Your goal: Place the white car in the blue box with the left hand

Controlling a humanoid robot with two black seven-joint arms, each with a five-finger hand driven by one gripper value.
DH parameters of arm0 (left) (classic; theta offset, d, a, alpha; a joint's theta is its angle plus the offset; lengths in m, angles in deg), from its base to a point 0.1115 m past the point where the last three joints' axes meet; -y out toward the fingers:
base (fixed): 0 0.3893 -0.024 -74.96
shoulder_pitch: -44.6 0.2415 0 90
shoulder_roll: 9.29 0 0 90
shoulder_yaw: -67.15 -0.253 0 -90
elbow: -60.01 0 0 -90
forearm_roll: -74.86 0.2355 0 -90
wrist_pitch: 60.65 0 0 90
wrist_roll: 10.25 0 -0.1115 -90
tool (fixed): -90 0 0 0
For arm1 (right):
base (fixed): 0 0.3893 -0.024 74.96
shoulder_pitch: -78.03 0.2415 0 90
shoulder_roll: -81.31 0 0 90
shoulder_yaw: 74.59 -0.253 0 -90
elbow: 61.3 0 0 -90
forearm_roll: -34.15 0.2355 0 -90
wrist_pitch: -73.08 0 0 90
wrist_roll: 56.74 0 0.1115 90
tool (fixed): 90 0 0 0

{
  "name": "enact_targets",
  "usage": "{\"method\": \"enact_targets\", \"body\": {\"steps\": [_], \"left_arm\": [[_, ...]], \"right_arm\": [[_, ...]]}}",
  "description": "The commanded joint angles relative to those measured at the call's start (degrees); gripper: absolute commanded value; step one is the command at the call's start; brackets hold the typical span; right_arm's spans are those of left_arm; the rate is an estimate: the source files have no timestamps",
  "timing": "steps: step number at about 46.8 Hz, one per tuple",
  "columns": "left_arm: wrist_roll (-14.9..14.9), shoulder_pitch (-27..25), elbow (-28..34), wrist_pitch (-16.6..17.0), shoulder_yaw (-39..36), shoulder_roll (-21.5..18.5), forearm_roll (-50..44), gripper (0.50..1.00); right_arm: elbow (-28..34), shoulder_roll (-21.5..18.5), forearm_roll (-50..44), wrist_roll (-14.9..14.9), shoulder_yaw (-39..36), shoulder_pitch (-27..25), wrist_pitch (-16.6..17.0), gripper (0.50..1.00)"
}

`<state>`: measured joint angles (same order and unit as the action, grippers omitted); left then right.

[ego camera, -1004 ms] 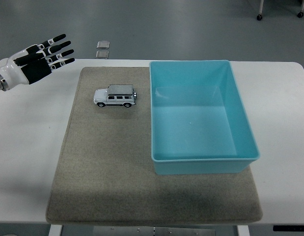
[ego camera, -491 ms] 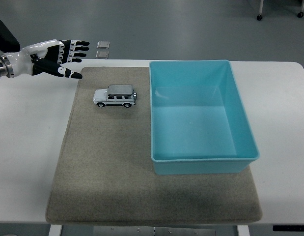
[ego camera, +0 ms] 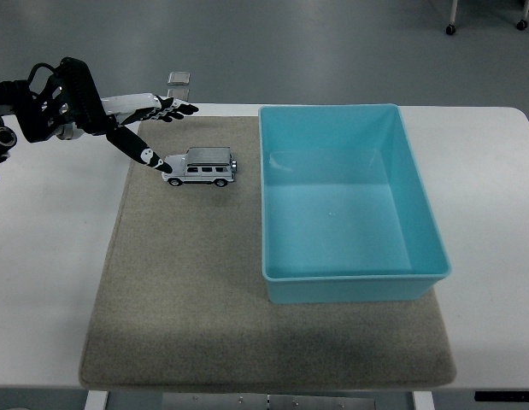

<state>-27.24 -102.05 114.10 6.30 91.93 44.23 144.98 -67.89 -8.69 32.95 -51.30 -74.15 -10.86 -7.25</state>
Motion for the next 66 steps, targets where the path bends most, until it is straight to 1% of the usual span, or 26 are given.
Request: {"method": "enact_targets", "body": {"steps": [1, 5, 10, 17, 23, 24, 25, 27, 30, 34, 38, 41, 44, 52, 54, 60, 63, 66], "left_arm": [[0.11, -0.40, -0.21, 4.23, -2.54, 1.94, 2.92, 0.992], [0.29, -0.49, -0.38, 6.87, -4.29, 3.43, 4.06, 0.992], [0.55, -0.92, -0.91, 7.67, -5.26, 5.28, 4.59, 0.992], [0.73, -1.71, -4.07, 8.02, -5.70, 8.36, 7.40, 0.990], [0.73, -1.72, -4.69, 10.74, -5.79, 8.89, 9.95, 0.977], [0.73, -1.72, -4.60, 11.09, -5.97, 8.89, 10.39, 0.969], [0.73, -1.72, -4.60, 11.36, -6.06, 8.89, 10.83, 0.949], [0.73, -1.72, -4.60, 11.45, -6.14, 8.89, 11.62, 0.887], [0.73, -1.72, -4.52, 11.45, -6.14, 8.89, 12.59, 0.861], [0.73, -1.63, -4.16, 11.45, -6.14, 8.89, 12.94, 0.853], [0.82, -1.63, -4.08, 11.45, -6.41, 8.89, 12.94, 0.797], [0.82, -1.80, -4.08, 11.45, -7.20, 8.89, 12.94, 0.742], [0.90, -2.24, -4.08, 11.45, -8.51, 8.89, 12.94, 0.711], [0.99, -2.51, -4.08, 11.45, -9.04, 8.80, 12.94, 0.696], [0.99, -2.51, -4.08, 11.45, -9.04, 8.80, 12.94, 0.662], [1.08, -2.60, -4.08, 11.45, -9.13, 8.71, 12.94, 0.581], [1.25, -2.77, -4.08, 11.45, -9.13, 8.62, 12.94, 0.500], [1.87, -3.38, -4.08, 11.45, -9.04, 8.54, 12.94, 0.500]], "right_arm": [[0.00, 0.00, -0.03, 0.00, 0.00, -0.05, 0.00, 0.936], [0.00, 0.00, -0.03, 0.00, 0.00, -0.05, 0.00, 0.936], [0.00, 0.00, 0.05, 0.00, 0.00, -0.05, 0.00, 0.936], [0.00, 0.00, -0.03, 0.00, 0.00, -0.05, 0.00, 0.936], [0.00, 0.00, 0.05, 0.00, 0.00, -0.05, 0.00, 0.936], [0.00, 0.00, 0.05, 0.00, 0.00, 0.03, 0.00, 0.936], [0.00, 0.00, -0.03, 0.00, 0.00, -0.05, 0.00, 0.936], [0.00, 0.00, -0.03, 0.00, 0.00, -0.05, 0.00, 0.936], [0.00, 0.00, -0.03, 0.00, 0.00, 0.03, 0.00, 0.936], [0.00, 0.00, -0.03, 0.00, 0.00, -0.05, 0.00, 0.936], [0.00, 0.00, -0.03, 0.00, 0.00, -0.05, 0.00, 0.936], [0.00, 0.00, -0.03, 0.00, 0.00, 0.03, 0.00, 0.936], [0.00, 0.00, 0.05, 0.00, 0.00, 0.03, 0.00, 0.936], [0.00, 0.00, -0.03, 0.00, 0.00, -0.05, 0.00, 0.936], [0.00, 0.00, -0.03, 0.00, 0.00, 0.03, 0.00, 0.936], [0.00, 0.00, 0.05, 0.00, 0.00, -0.05, 0.00, 0.936], [0.00, 0.00, -0.03, 0.00, 0.00, 0.03, 0.00, 0.936], [0.00, 0.00, 0.05, 0.00, 0.00, 0.03, 0.00, 0.936]]}}
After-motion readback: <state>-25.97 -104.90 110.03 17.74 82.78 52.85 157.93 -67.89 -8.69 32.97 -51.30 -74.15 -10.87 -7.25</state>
